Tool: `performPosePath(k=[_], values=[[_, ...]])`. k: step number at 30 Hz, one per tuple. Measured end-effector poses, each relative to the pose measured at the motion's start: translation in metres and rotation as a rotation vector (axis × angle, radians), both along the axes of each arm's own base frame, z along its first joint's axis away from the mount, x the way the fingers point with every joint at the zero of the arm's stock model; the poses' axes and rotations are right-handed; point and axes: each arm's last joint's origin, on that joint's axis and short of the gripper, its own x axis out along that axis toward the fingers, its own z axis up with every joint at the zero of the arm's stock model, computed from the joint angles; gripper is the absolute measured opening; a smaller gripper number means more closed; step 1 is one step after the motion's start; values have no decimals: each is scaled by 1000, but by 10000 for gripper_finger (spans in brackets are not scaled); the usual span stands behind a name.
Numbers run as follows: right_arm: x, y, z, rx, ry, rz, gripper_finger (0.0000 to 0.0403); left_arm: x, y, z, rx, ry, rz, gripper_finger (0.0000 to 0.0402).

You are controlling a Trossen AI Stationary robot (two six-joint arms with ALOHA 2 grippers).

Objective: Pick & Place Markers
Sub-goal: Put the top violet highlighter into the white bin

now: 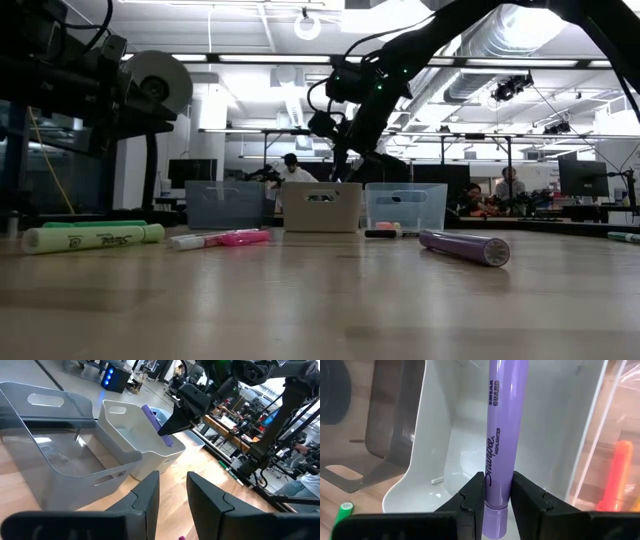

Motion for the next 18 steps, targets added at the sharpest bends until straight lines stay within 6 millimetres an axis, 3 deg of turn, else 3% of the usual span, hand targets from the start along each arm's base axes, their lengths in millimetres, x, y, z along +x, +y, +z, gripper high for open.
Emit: performPosePath(k=[18], values=[[0, 0, 0, -13, 3, 52, 87, 0, 0, 0, 1, 0, 3, 97]])
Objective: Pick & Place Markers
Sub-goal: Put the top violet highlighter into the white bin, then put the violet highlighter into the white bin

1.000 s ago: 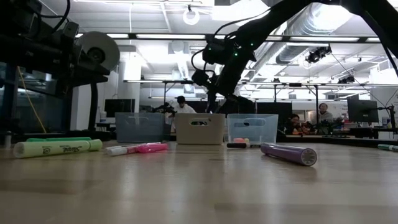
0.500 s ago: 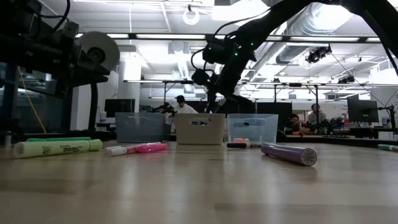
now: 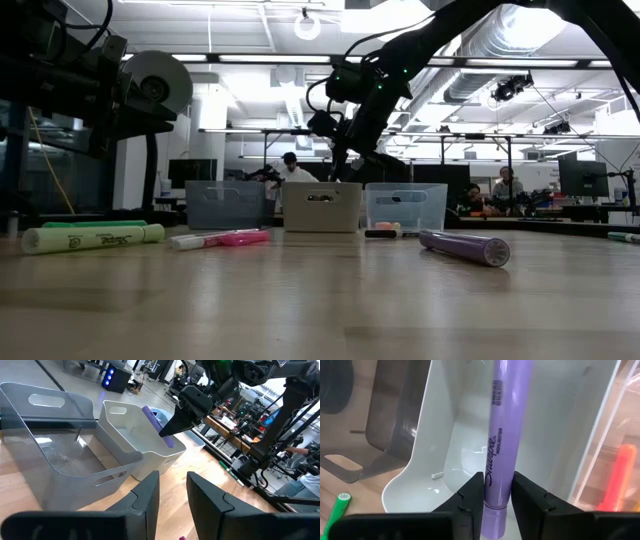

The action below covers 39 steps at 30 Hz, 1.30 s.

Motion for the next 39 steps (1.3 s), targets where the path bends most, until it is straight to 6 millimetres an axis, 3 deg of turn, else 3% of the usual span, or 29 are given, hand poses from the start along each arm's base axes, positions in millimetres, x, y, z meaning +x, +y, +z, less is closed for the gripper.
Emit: performPosePath(k=[7, 14, 24, 31, 39], values=[[0, 0, 0, 0, 0, 3, 134, 0, 0, 0, 0, 0, 0, 97], [-1, 0, 5, -5, -18, 38, 146, 0, 0, 0, 0, 0, -1, 97], [-15, 6, 44, -79, -69, 128, 145, 0, 0, 0, -2, 2, -3, 97], [-29, 37, 72, -54, -19, 186, 146, 0, -1, 0, -6, 2, -29, 97], [-41, 83, 88, -19, 100, 211, 146, 0, -1, -1, -7, 6, -37, 97]])
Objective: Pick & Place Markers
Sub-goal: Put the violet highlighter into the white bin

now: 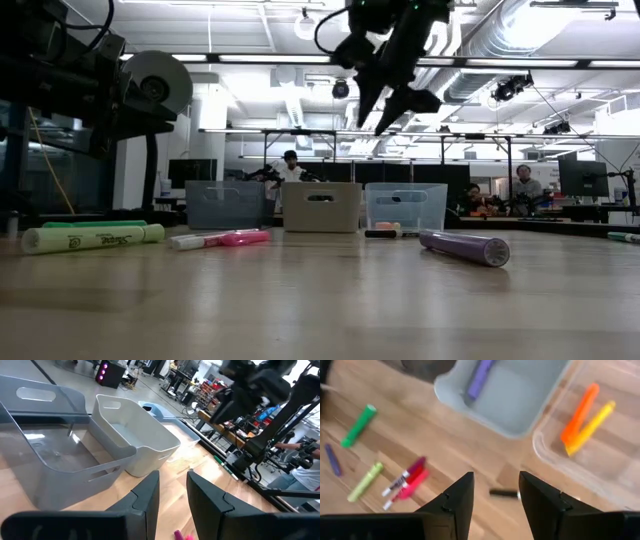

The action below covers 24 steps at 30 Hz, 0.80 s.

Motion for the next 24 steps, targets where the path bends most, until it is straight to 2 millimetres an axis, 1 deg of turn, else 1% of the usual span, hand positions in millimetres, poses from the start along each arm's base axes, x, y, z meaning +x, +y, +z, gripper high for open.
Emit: performPosePath(k=[10, 14, 19, 22, 24], values=[[4, 49, -2, 37, 91, 13, 145, 0, 0, -2, 0, 20, -8, 97], [7, 71, -3, 5, 109, 12, 146, 0, 0, -1, 1, 20, -12, 97], [5, 100, -4, -51, 168, 7, 145, 0, -1, -2, -2, 20, -39, 97], [2, 120, -6, -88, 197, 3, 146, 1, -2, -2, -5, 21, -66, 97], [1, 136, -12, -88, 203, 5, 146, 1, -2, -2, -6, 21, -80, 97]])
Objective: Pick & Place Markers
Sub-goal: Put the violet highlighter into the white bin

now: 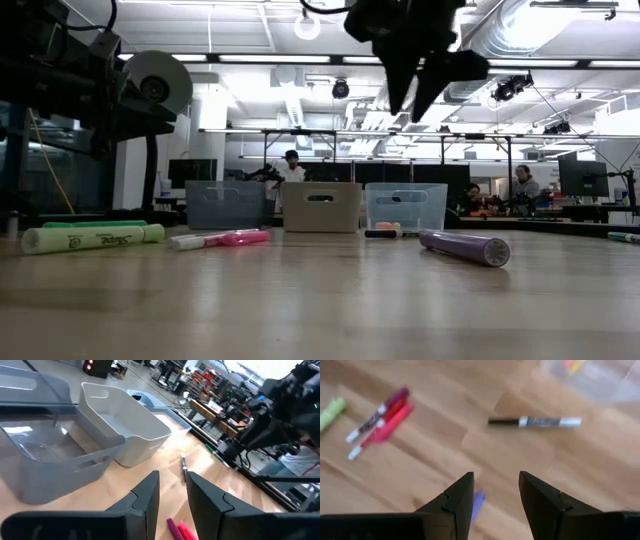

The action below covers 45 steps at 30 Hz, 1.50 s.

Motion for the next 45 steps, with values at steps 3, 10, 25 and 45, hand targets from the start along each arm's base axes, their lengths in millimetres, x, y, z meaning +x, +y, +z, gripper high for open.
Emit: performPosePath(k=[3, 10, 25, 45], values=[[-5, 26, -13, 13, 17, 14, 145, 1, -1, 0, -6, 1, -46, 97], [-17, 73, -49, 80, -5, -7, 146, 1, -4, -1, -17, 5, -140, 97], [-32, 94, -81, 200, 15, -112, 148, 2, -7, -3, -44, 19, -234, 97], [-6, 75, -106, 231, -26, -218, 147, 2, -7, -3, -53, 27, -239, 97]])
